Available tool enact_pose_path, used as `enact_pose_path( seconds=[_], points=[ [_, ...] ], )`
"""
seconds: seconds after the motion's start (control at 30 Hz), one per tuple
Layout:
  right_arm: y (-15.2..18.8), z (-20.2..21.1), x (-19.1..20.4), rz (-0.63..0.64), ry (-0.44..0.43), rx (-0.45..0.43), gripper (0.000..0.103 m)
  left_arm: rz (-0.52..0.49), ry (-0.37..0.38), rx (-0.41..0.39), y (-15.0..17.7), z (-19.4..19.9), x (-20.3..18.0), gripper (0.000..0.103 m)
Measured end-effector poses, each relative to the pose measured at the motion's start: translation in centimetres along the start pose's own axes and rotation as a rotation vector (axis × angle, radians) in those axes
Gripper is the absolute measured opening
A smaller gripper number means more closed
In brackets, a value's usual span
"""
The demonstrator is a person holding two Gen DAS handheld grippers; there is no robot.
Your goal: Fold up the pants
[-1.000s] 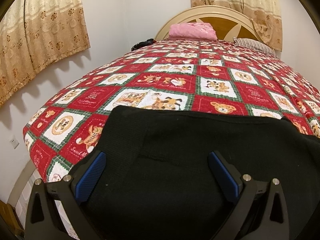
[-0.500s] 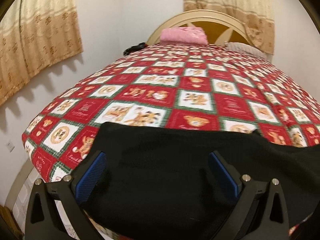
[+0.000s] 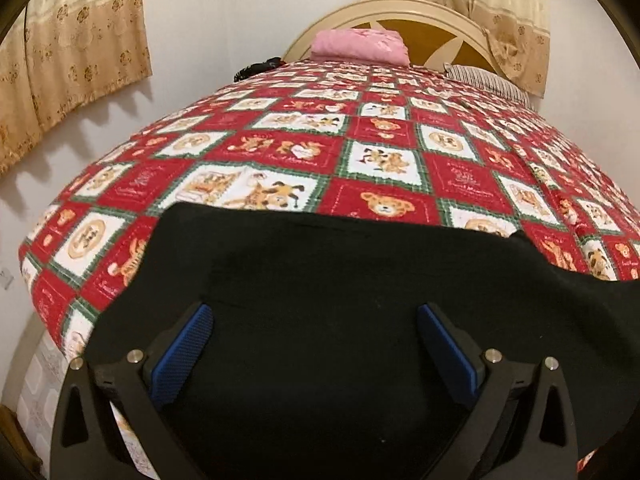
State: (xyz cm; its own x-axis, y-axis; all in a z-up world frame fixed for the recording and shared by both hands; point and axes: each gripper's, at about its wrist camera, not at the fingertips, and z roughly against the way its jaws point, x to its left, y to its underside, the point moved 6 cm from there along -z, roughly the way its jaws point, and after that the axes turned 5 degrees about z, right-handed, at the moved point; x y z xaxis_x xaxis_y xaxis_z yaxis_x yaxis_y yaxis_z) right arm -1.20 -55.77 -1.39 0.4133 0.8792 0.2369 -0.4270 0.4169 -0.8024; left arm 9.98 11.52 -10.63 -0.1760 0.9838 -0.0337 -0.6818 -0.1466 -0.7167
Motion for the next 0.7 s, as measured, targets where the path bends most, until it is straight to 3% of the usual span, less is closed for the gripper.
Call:
enact_pose_path(
  seconds=[0.07,0.2,0.33,0.4,0.57,0.7],
  points=[
    [1.5,2.0,3.0,0.043,-0.070,0.005,0.007,-0.010,-0.025,-0.041,-0.2,1.0,0.0,0.103],
    [4.9,2.2,11.0,0.170,-0.256,0.086,0.008,-0.021,0.016,-0.057,-0.5,2.1,-0.9,0.103],
    [8.9,0.6,22.5,0.418,-0.472,0.192,0.008,-0.057,-0.011,-0.069,-0.2,2.1,-1.0,0.103],
    [10.7,-0.4,27.2,0.541,-0.540,0.240,0.008,-0.057,-0.042,-0.078,-0.2,2.1,-0.2,0.103],
    [15.0,-2.2,35.0,0.817,-0.643,0.337,0.008,0.008,-0.071,-0.074,-0.6,2.2,2.9,0.103],
    [16.9,-2.8,38.1,0.942,-0.708,0.403,0.009,0.057,-0.084,-0.089,-1.0,2.7,5.3,0.103]
  ],
)
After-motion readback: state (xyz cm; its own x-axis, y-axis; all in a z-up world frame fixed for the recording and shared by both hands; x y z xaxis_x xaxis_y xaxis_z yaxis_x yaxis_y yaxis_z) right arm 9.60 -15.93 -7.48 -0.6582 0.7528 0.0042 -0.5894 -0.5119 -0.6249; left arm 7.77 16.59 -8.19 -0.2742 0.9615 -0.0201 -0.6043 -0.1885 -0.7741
